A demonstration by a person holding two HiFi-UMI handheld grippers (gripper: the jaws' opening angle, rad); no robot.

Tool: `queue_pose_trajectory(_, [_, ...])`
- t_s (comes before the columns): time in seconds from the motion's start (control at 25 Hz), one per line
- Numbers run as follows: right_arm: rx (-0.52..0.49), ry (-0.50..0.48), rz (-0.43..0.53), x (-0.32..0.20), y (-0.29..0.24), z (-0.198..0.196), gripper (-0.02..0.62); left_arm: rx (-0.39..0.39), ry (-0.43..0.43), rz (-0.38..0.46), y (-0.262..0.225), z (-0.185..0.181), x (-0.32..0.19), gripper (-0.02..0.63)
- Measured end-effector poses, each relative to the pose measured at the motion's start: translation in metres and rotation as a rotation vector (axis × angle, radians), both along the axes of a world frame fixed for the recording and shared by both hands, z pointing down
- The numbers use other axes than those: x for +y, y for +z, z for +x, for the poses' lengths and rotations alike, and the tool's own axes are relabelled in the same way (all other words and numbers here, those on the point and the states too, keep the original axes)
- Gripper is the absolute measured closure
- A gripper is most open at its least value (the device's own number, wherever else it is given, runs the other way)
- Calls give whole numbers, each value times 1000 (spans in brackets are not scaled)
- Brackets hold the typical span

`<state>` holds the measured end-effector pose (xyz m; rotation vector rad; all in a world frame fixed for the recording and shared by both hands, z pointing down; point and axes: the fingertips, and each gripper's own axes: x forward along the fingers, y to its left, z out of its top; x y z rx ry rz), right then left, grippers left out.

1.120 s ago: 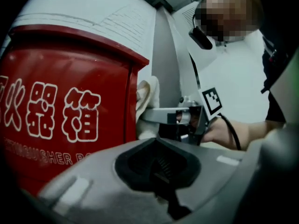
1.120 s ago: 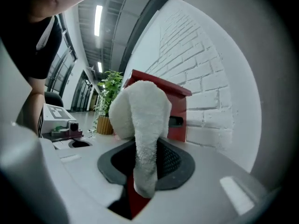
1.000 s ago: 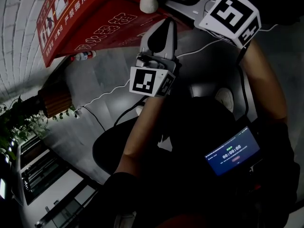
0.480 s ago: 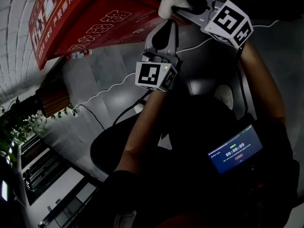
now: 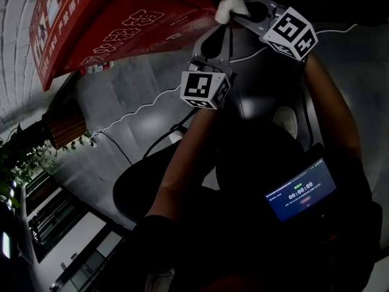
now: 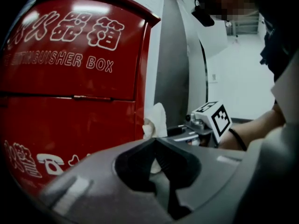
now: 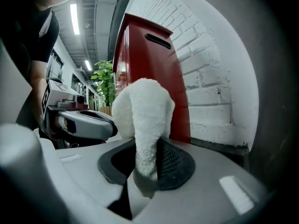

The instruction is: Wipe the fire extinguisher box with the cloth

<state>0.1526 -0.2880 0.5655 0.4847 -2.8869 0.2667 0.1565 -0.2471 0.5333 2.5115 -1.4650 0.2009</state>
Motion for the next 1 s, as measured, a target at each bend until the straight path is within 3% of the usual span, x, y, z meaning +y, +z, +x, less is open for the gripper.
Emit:
queue_pose_trajectory(0.4, [71,15,-97,3,77,3,509,-11,-9,-94,46,-3,4,606])
queue_pose_trajectory(0.8, [207,44,-199,4,156,-6,508,-37,1,-164,83,-8,1,606])
queue_pose_trajectory(1.0, [190,145,-245,-6,157,4,506,-37,-5,-152,81,-14,2,606])
